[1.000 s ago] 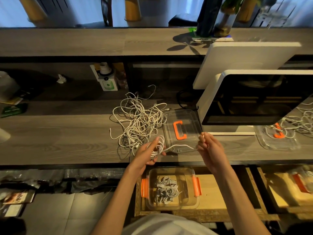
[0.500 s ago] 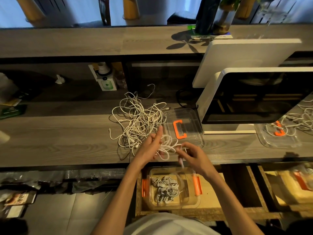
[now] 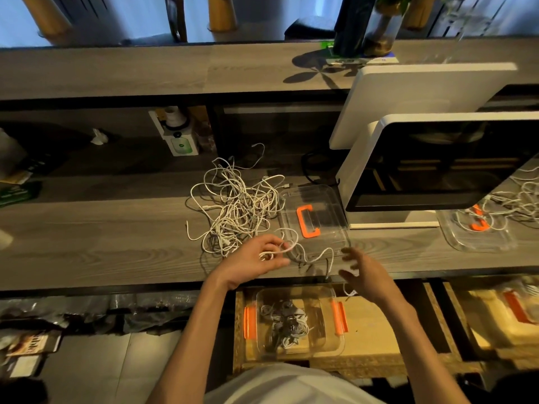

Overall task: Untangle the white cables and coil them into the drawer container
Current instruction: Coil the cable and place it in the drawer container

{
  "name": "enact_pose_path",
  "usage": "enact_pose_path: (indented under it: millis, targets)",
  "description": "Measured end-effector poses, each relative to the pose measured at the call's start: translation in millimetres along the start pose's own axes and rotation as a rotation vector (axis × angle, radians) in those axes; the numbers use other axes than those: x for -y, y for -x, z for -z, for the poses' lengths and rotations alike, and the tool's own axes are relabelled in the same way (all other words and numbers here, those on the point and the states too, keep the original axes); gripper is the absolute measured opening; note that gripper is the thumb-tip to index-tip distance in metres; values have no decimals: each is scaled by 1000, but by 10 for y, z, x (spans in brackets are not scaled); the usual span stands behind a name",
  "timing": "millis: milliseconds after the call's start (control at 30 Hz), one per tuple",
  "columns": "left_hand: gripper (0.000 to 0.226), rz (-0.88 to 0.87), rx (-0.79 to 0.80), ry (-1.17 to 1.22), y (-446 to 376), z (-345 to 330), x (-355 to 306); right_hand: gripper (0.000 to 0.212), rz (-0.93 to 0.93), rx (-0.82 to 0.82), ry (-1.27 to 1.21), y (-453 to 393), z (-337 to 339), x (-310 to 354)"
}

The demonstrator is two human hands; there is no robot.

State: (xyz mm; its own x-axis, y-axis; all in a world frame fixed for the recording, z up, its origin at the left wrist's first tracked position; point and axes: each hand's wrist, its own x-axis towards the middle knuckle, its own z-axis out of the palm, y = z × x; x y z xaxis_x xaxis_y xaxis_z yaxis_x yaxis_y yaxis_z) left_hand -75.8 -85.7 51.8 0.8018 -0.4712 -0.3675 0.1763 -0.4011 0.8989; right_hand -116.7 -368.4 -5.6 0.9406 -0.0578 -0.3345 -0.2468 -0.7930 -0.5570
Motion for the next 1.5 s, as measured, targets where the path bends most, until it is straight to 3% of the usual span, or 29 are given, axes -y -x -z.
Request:
enact_pose_path:
  millis: [67,100,200,300,467,567,700,767,833,900,1033,1100,1200,1267,1367,1500]
  targets:
    - [20,-16,8,69,-3,-52,-96,80,210,-66,-69,74,15,235]
    - [26,-11,21,101,-15,-75,-120,82,320,-75,-154,97,24,374]
    - [44,-6,79,151,-27,-125,-185,50,491,-66,-242,40,-16,632]
    - [43,-15,-6,167,-18,-108,-221,19,514,-87,-191,-35,-32,656]
    - [38,-49,-307,113,-4,54,-34,23,481,-50,-275,12,194,551]
    - [25,-56,-396,296,-8,90,55,30,469,0,-345,23,259,514]
    - [31,-41,-276,775,-30,108,111,33,506,52,-374,61,221,513]
    - [25,-71,-200,939,-38,138,114,32,508,121,-410,109,231,505]
    - [33,-97,-187,1038,-42,166,129,31,482,199,-451,158,245,495]
    - [38,-112,-214,1011,-26,173,161,29,448,208,-477,196,227,482]
    - [32,-96,-188,782,30,134,174,19,330,38,-398,136,132,335]
    - [31,-87,-157,613,50,94,137,16,298,78,-374,94,125,293]
    - [30,-79,-87,392,43,-1,56,52,310,264,-511,110,110,446]
    - [32,-64,-8,357,26,-82,-8,63,365,249,-510,105,63,567]
    - [30,-72,27,345,0,-187,-65,32,439,148,-335,52,8,633]
    - [28,-67,-55,339,-45,-168,-14,26,418,176,-466,81,-13,632]
